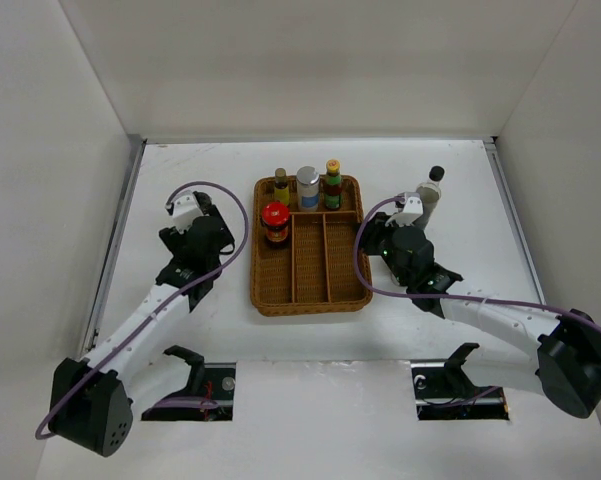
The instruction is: Organize the condiment bottles
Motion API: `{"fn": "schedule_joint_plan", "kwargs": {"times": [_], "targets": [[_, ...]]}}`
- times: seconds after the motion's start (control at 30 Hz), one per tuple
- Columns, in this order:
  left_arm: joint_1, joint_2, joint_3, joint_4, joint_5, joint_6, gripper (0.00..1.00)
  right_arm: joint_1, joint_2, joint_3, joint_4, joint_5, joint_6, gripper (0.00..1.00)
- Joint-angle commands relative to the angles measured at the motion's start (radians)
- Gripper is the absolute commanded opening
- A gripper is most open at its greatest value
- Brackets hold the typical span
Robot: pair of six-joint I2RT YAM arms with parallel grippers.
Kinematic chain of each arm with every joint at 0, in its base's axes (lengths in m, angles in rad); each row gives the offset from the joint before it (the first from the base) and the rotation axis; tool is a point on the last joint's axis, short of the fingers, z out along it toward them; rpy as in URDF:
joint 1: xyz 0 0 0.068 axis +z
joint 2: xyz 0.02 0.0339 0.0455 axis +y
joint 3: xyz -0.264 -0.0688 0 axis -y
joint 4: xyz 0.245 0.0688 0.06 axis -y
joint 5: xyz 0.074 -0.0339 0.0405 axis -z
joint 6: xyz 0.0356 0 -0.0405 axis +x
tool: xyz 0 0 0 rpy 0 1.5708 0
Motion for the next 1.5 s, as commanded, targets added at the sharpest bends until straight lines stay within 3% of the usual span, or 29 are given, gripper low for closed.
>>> {"fn": "schedule_joint_plan", "kwargs": {"times": [0.0, 0.17, 0.37, 0.53, 0.63, 0.83, 0.97, 1.13, 1.47], "targets": [[0.028, 0.035, -0.012, 0.010, 0.023, -0.035, 0.79, 0.003, 0.000, 0.033, 0.036, -0.016, 0.004, 0.30], [0.078, 0.151, -0.023, 0.133, 0.028, -0.029, 0.77, 0.004, 0.008, 0.029, 0.048, -0.018, 0.006, 0.53], [0.121, 0.291, -0.023, 0.250, 0.059, -0.030, 0.68, 0.006, 0.012, 0.032, 0.056, -0.021, 0.003, 0.63], [0.107, 0.309, -0.028, 0.301, 0.068, -0.021, 0.40, 0.006, 0.008, 0.030, 0.056, -0.021, -0.003, 0.63], [0.088, 0.245, -0.044, 0.256, 0.063, -0.012, 0.30, 0.006, 0.009, 0.027, 0.053, -0.024, 0.007, 0.63], [-0.023, -0.011, -0.046, 0.049, 0.054, -0.009, 0.29, 0.006, 0.012, 0.025, 0.057, -0.022, 0.007, 0.63], [-0.157, -0.059, 0.040, -0.046, 0.060, -0.009, 0.29, 0.006, 0.012, 0.032, 0.057, -0.013, -0.003, 0.63], [-0.348, 0.015, 0.124, -0.029, 0.043, 0.012, 0.29, 0.006, 0.006, 0.030, 0.050, -0.013, -0.002, 0.63], [-0.411, 0.279, 0.144, 0.127, 0.049, 0.029, 0.29, 0.006, -0.009, 0.021, 0.057, -0.012, 0.001, 0.63]]}}
